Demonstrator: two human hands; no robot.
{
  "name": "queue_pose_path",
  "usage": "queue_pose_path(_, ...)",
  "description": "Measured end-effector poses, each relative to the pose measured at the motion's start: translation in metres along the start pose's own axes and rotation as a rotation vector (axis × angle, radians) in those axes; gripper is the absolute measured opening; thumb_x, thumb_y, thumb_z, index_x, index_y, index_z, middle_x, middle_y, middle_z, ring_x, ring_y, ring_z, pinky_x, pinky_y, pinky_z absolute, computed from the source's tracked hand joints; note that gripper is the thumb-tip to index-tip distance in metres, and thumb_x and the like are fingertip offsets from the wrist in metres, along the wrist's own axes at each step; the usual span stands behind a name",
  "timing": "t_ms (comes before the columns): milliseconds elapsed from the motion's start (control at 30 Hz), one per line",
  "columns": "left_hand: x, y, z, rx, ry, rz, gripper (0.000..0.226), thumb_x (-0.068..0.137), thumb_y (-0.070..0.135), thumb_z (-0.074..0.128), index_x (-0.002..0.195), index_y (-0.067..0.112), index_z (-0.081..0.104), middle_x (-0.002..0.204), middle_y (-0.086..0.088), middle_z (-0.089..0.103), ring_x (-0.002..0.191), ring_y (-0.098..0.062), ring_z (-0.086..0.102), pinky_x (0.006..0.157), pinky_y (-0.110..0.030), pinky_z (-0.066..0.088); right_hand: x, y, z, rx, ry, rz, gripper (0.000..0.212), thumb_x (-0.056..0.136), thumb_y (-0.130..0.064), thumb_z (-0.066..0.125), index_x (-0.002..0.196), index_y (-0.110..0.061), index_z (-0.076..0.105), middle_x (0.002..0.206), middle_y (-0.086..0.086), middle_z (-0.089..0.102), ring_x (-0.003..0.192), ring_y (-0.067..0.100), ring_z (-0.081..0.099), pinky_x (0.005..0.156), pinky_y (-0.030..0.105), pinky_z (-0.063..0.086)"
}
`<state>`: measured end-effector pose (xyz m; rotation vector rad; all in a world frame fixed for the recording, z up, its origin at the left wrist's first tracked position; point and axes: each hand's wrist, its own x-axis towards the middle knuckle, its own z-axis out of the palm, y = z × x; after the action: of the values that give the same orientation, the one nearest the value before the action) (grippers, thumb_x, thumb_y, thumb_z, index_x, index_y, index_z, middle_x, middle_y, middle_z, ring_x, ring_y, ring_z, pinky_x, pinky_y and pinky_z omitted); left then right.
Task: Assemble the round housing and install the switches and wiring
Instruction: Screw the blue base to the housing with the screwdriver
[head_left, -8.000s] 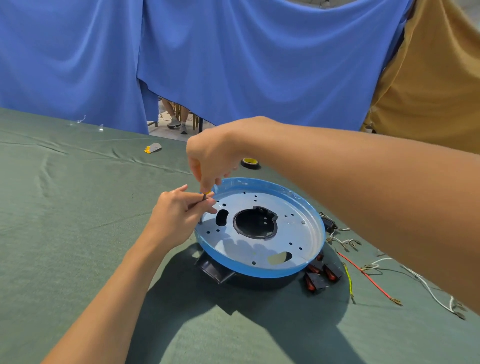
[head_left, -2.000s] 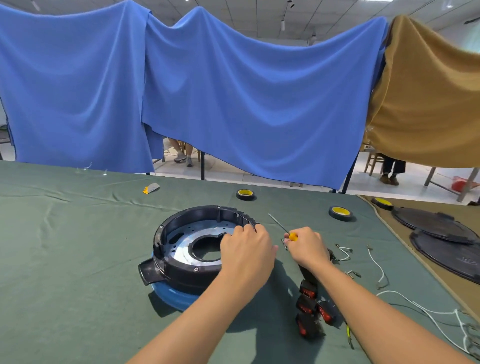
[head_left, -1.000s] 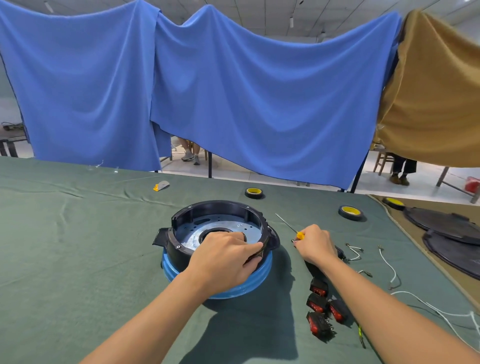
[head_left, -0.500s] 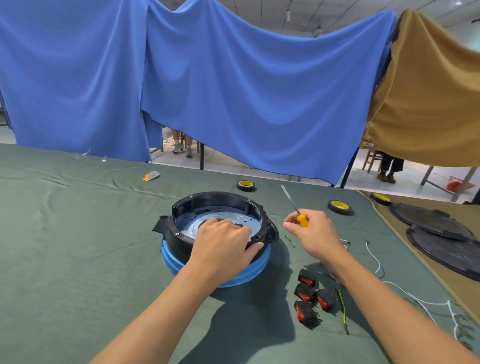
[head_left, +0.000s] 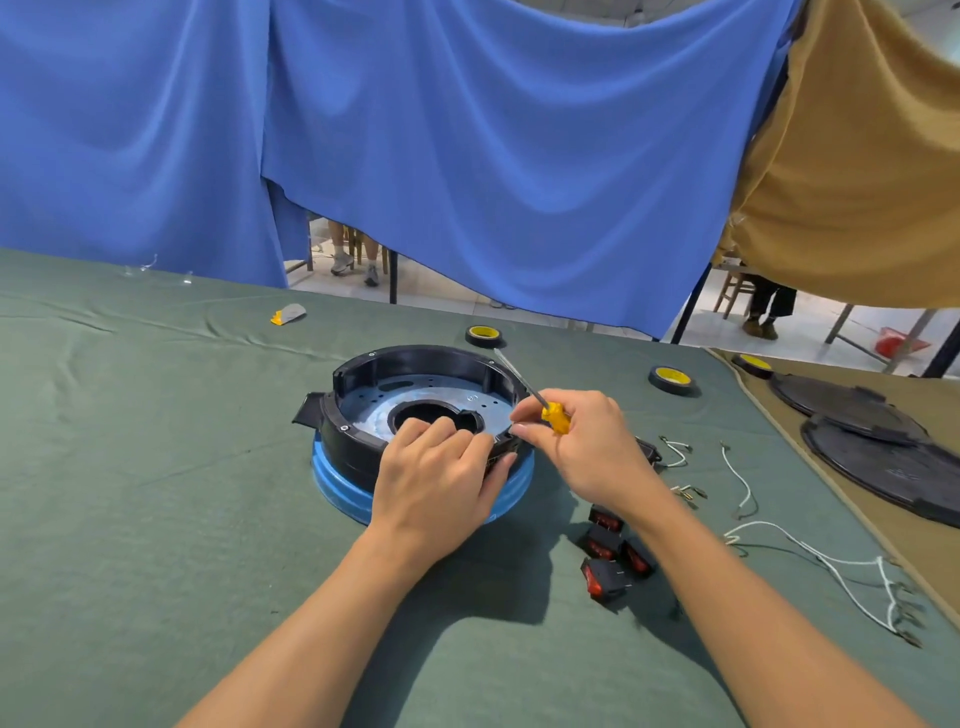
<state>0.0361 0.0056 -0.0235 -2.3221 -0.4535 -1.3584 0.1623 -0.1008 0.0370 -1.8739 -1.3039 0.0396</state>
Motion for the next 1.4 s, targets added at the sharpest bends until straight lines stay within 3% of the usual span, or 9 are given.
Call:
queue_pose_path(133, 0.0, -0.001, 0.0, -0.008, 0.006, -0.005, 0.032, 0.091, 0.037, 0.06, 0.067, 0.017, 0.067, 0.055, 0.003, 0.059, 0.058, -0.022, 0.056, 0.057, -0.035, 0.045, 0.001, -0.001, 0.004, -0.064, 0.01, -0.043, 0.002, 0.085, -0.016, 0.073, 0.086, -0.016, 0.074, 0.081, -0.001, 0.072, 0.081, 0.017, 0.063, 0.077, 0.025, 0.049)
queue_pose_path(367, 0.0, 0.0, 0.0, -0.01, 0.0, -0.018, 0.034, 0.092, 0.038, 0.058, 0.066, 0.018, 0.067, 0.055, 0.003, 0.06, 0.057, -0.021, 0.056, 0.058, -0.034, 0.044, 0.007, 0.0, 0.001, -0.085, -0.061, -0.08, 0.005, 0.085, -0.011, 0.073, 0.087, -0.012, 0.077, 0.087, 0.0, 0.07, 0.085, 0.018, 0.063, 0.084, 0.035, 0.052)
queue_pose_path(433, 0.0, 0.0, 0.0, -0.012, -0.002, -0.021, 0.034, 0.092, 0.038, 0.057, 0.066, 0.018, 0.067, 0.055, 0.004, 0.06, 0.057, -0.021, 0.056, 0.058, -0.035, 0.044, 0.009, 0.0, -0.002, -0.096, -0.113, -0.093, 0.007, 0.085, -0.01, 0.071, 0.087, -0.012, 0.077, 0.09, -0.001, 0.069, 0.086, 0.017, 0.063, 0.084, 0.034, 0.051)
queue_pose_path(600, 0.001, 0.0, 0.0, -0.019, -0.024, -0.032, 0.034, 0.091, 0.038, 0.058, 0.066, 0.018, 0.068, 0.056, 0.004, 0.061, 0.058, -0.021, 0.057, 0.059, -0.034, 0.043, 0.008, 0.001, -0.009, -0.1, -0.074, -0.106, 0.027, 0.086, 0.005, 0.059, 0.087, -0.013, 0.079, 0.094, -0.005, 0.067, 0.086, 0.013, 0.062, 0.077, 0.014, 0.049)
queue_pose_path(800, 0.0, 0.0, -0.001, -0.008, -0.051, -0.037, 0.036, 0.092, 0.04, 0.056, 0.067, 0.018, 0.068, 0.056, 0.004, 0.063, 0.057, -0.019, 0.057, 0.06, -0.033, 0.041, 0.006, 0.001, -0.007, -0.138, -0.128, -0.125, 0.033, 0.084, 0.007, 0.055, 0.087, -0.016, 0.079, 0.099, -0.01, 0.062, 0.095, 0.014, 0.059, 0.084, 0.036, 0.052)
queue_pose_path(967, 0.001, 0.001, 0.0, -0.012, -0.055, -0.048, 0.035, 0.092, 0.04, 0.056, 0.068, 0.019, 0.069, 0.057, 0.005, 0.063, 0.058, -0.019, 0.057, 0.061, -0.034, 0.041, 0.008, 0.002, -0.007, -0.249, -0.156, -0.149, 0.036, 0.082, 0.001, 0.054, 0.094, -0.023, 0.077, 0.101, -0.016, 0.062, 0.096, 0.016, 0.058, 0.083, 0.043, 0.052)
queue_pose_path(1233, 0.0, 0.001, -0.002, -0.036, -0.062, -0.056, 0.035, 0.093, 0.041, 0.055, 0.07, 0.018, 0.07, 0.058, 0.005, 0.063, 0.059, -0.02, 0.058, 0.061, -0.034, 0.041, 0.01, 0.002, -0.011, -0.291, -0.187, -0.155, 0.034, 0.084, -0.002, 0.053, 0.093, -0.025, 0.077, 0.104, -0.017, 0.06, 0.097, 0.012, 0.056, 0.083, 0.037, 0.051)
queue_pose_path(1333, 0.0, 0.001, -0.002, -0.056, -0.036, -0.07, 0.032, 0.092, 0.04, 0.058, 0.077, 0.016, 0.071, 0.059, 0.004, 0.064, 0.06, -0.021, 0.059, 0.062, -0.035, 0.043, 0.012, 0.006, -0.017, -0.079, -0.028, -0.112, 0.029, 0.086, 0.002, 0.055, 0.091, -0.015, 0.078, 0.092, -0.012, 0.065, 0.08, -0.002, 0.059, 0.071, 0.012, 0.046)
queue_pose_path(1400, 0.0, 0.002, -0.003, -0.066, 0.0, -0.08, 0.027, 0.089, 0.039, 0.062, 0.091, 0.014, 0.073, 0.063, 0.004, 0.064, 0.062, -0.021, 0.059, 0.063, -0.036, 0.045, 0.015, 0.018, -0.024, -0.016, 0.113, -0.002, 0.028, 0.089, 0.0, 0.054, 0.093, -0.015, 0.077, 0.083, -0.011, 0.066, 0.061, -0.008, 0.055, 0.058, 0.004, 0.038)
